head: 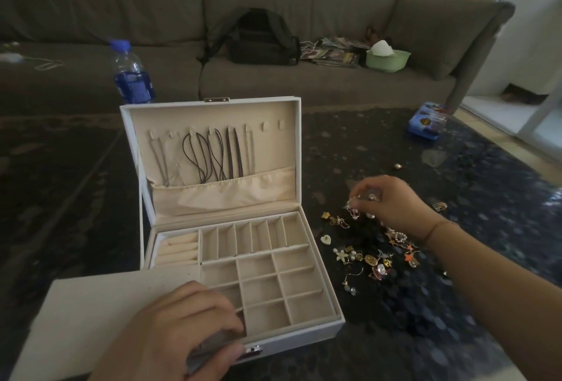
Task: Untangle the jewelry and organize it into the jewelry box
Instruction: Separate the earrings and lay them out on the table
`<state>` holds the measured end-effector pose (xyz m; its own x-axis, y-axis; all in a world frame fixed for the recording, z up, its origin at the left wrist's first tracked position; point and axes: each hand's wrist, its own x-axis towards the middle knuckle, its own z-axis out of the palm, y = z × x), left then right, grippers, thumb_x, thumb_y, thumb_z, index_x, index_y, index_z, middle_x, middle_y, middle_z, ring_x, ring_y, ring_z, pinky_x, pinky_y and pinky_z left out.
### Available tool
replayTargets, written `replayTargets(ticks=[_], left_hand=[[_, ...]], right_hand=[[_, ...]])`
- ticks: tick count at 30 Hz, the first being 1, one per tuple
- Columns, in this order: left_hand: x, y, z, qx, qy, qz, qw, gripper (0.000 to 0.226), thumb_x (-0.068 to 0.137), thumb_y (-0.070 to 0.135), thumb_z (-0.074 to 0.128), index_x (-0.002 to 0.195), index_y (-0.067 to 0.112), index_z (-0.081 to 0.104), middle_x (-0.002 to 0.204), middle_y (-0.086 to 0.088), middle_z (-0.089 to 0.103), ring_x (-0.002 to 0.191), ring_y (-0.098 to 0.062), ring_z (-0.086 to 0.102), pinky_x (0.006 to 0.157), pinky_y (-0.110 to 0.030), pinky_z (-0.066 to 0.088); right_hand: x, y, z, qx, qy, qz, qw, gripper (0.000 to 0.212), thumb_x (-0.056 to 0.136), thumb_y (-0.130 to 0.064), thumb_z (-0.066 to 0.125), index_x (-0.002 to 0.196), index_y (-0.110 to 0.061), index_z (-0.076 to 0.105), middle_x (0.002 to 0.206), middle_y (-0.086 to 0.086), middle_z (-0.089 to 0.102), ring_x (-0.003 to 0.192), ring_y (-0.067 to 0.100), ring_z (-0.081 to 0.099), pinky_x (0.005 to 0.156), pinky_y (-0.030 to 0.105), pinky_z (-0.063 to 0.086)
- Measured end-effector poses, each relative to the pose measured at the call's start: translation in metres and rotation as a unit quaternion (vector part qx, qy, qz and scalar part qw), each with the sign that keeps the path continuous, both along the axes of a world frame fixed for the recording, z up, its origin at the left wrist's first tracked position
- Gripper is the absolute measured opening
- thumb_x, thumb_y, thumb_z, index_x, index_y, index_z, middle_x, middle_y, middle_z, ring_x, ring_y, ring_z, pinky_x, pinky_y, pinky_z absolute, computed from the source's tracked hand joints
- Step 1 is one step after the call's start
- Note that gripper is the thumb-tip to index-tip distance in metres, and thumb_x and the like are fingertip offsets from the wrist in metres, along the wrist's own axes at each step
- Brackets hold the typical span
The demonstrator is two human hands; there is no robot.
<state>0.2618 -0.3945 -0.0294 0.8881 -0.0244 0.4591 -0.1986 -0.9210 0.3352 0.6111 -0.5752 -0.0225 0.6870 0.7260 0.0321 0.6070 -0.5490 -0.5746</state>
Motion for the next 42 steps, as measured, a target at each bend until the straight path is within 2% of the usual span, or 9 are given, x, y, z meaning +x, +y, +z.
replayTargets(ticks=[6, 9, 15, 23, 28, 31, 36, 39, 42], left_hand=[[0.002, -0.002, 0.006, -0.183, 0.051, 0.085, 0.978, 0.025, 0.085, 0.064, 0.059, 0.086, 0.042, 0.070, 0.095, 0.019, 0.069, 0.088, -0.004, 0.066, 0.071, -0.012, 0.047], [0.010, -0.009, 0.018, -0.267, 0.052, 0.105, 0.956, 0.022, 0.078, 0.058, 0.063, 0.091, 0.042, 0.072, 0.097, 0.016, 0.072, 0.091, -0.009, 0.068, 0.070, -0.021, 0.052], [0.061, -0.033, 0.051, -0.445, 0.070, 0.035, 0.892, 0.034, 0.086, 0.048, 0.059, 0.116, 0.034, 0.068, 0.117, 0.020, 0.069, 0.113, 0.001, 0.063, 0.101, -0.029, 0.051], [0.082, -0.040, 0.063, -0.567, 0.152, -0.042, 0.808, 0.053, 0.096, 0.050, 0.039, 0.135, 0.020, 0.060, 0.130, -0.002, 0.066, 0.126, -0.019, 0.058, 0.112, -0.047, 0.040], [0.079, -0.043, 0.051, -0.590, 0.142, -0.053, 0.793, 0.033, 0.091, 0.030, 0.055, 0.117, 0.022, 0.074, 0.119, -0.001, 0.073, 0.116, -0.015, 0.065, 0.102, -0.025, 0.049], [0.080, -0.045, 0.046, -0.564, 0.146, 0.005, 0.813, 0.028, 0.087, 0.031, 0.069, 0.112, 0.020, 0.074, 0.106, -0.001, 0.076, 0.105, -0.016, 0.071, 0.096, -0.031, 0.053], [0.077, -0.043, 0.046, -0.540, 0.123, 0.058, 0.831, 0.022, 0.073, 0.030, 0.065, 0.083, 0.018, 0.080, 0.078, -0.010, 0.075, 0.075, -0.014, 0.071, 0.074, -0.021, 0.054], [0.077, -0.041, 0.042, -0.554, 0.108, 0.084, 0.821, 0.021, 0.074, 0.029, 0.064, 0.080, 0.016, 0.079, 0.074, -0.015, 0.073, 0.070, -0.018, 0.067, 0.076, -0.028, 0.053], [0.082, -0.043, 0.040, -0.620, 0.087, 0.105, 0.772, 0.023, 0.074, 0.025, 0.063, 0.080, 0.012, 0.080, 0.078, -0.019, 0.073, 0.071, -0.022, 0.069, 0.079, -0.037, 0.056]], right_hand=[[-0.015, -0.016, 0.020, 0.201, 0.247, -0.095, 0.943, 0.009, 0.084, -0.012, 0.072, 0.092, -0.009, 0.069, 0.092, 0.009, 0.076, 0.090, 0.021, 0.073, 0.087, 0.038, 0.055], [-0.036, -0.021, 0.037, 0.244, 0.310, -0.094, 0.914, 0.009, 0.084, -0.012, 0.069, 0.091, -0.007, 0.066, 0.094, 0.016, 0.074, 0.092, 0.029, 0.072, 0.085, 0.042, 0.053], [-0.096, -0.028, 0.081, 0.252, 0.399, -0.030, 0.881, 0.016, 0.074, -0.021, 0.068, 0.086, -0.010, 0.068, 0.094, 0.019, 0.073, 0.084, 0.030, 0.072, 0.066, 0.032, 0.055], [-0.158, -0.003, 0.100, 0.179, 0.287, 0.055, 0.939, 0.006, 0.075, -0.018, 0.078, 0.073, -0.013, 0.075, 0.065, -0.003, 0.071, 0.051, 0.003, 0.059, 0.048, 0.012, 0.042], [-0.168, 0.005, 0.073, 0.189, 0.144, 0.028, 0.971, 0.007, 0.077, -0.018, 0.081, 0.073, -0.021, 0.077, 0.059, -0.011, 0.066, 0.051, 0.003, 0.055, 0.048, 0.014, 0.042], [-0.164, 0.007, 0.062, 0.221, 0.210, 0.018, 0.952, 0.002, 0.083, -0.014, 0.076, 0.081, -0.013, 0.076, 0.068, 0.010, 0.072, 0.058, 0.016, 0.065, 0.055, 0.023, 0.054], [-0.162, 0.010, 0.054, 0.245, 0.255, 0.035, 0.935, 0.006, 0.087, -0.016, 0.072, 0.088, -0.013, 0.078, 0.080, 0.008, 0.075, 0.078, 0.029, 0.071, 0.077, 0.040, 0.060], [-0.159, 0.009, 0.061, 0.264, 0.324, 0.047, 0.907, 0.010, 0.089, -0.013, 0.067, 0.093, -0.011, 0.076, 0.068, -0.001, 0.069, 0.060, 0.009, 0.063, 0.058, 0.020, 0.051], [-0.127, -0.007, 0.067, 0.331, 0.408, -0.036, 0.850, 0.013, 0.090, -0.012, 0.062, 0.093, -0.012, 0.075, 0.064, 0.000, 0.058, 0.054, 0.012, 0.049, 0.049, 0.025, 0.038]])
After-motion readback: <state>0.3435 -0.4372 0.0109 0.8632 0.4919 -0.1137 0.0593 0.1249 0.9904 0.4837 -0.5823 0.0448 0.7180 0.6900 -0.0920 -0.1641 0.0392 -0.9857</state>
